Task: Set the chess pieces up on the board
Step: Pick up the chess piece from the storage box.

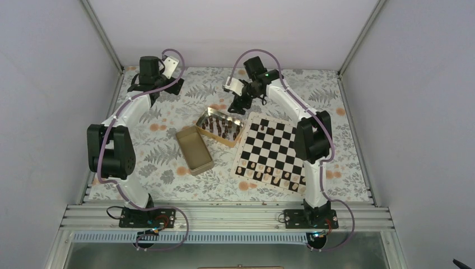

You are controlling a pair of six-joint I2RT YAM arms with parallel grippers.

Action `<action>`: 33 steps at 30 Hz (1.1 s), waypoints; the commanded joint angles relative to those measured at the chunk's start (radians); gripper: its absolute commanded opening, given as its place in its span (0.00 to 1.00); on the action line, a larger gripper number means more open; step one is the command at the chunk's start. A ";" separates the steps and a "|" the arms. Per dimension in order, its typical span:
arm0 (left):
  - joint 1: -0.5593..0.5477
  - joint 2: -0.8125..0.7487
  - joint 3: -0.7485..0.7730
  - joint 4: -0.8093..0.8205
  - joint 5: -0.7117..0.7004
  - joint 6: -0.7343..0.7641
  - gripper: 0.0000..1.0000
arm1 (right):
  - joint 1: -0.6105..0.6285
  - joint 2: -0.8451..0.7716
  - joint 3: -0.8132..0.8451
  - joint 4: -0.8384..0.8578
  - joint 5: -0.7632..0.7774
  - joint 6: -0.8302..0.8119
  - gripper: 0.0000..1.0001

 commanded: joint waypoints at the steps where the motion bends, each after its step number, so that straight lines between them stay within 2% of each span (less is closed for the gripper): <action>1: -0.002 -0.040 0.010 -0.004 0.034 0.000 1.00 | 0.021 -0.044 -0.037 0.000 0.049 -0.034 0.93; 11: -0.002 -0.048 0.010 0.000 0.039 0.003 1.00 | 0.034 -0.049 -0.056 -0.014 0.064 -0.027 0.92; 16: -0.002 -0.043 0.003 0.005 0.036 0.006 1.00 | 0.059 -0.035 -0.061 -0.081 0.041 -0.070 0.83; 18: -0.002 -0.042 0.000 0.008 0.033 0.006 1.00 | 0.065 -0.026 -0.069 -0.082 0.048 -0.076 0.75; 20: -0.003 -0.041 -0.002 0.009 0.025 0.005 1.00 | 0.069 -0.011 -0.065 -0.086 0.056 -0.076 0.61; 22: -0.002 -0.043 -0.008 0.011 0.018 0.005 1.00 | 0.073 0.004 -0.056 -0.097 0.058 -0.076 0.52; 28: -0.002 -0.054 -0.022 0.020 0.010 0.011 1.00 | 0.091 0.052 -0.048 -0.107 0.079 -0.064 0.40; 33: -0.002 -0.056 -0.023 0.021 0.009 0.011 1.00 | 0.099 0.099 -0.026 -0.104 0.087 -0.057 0.40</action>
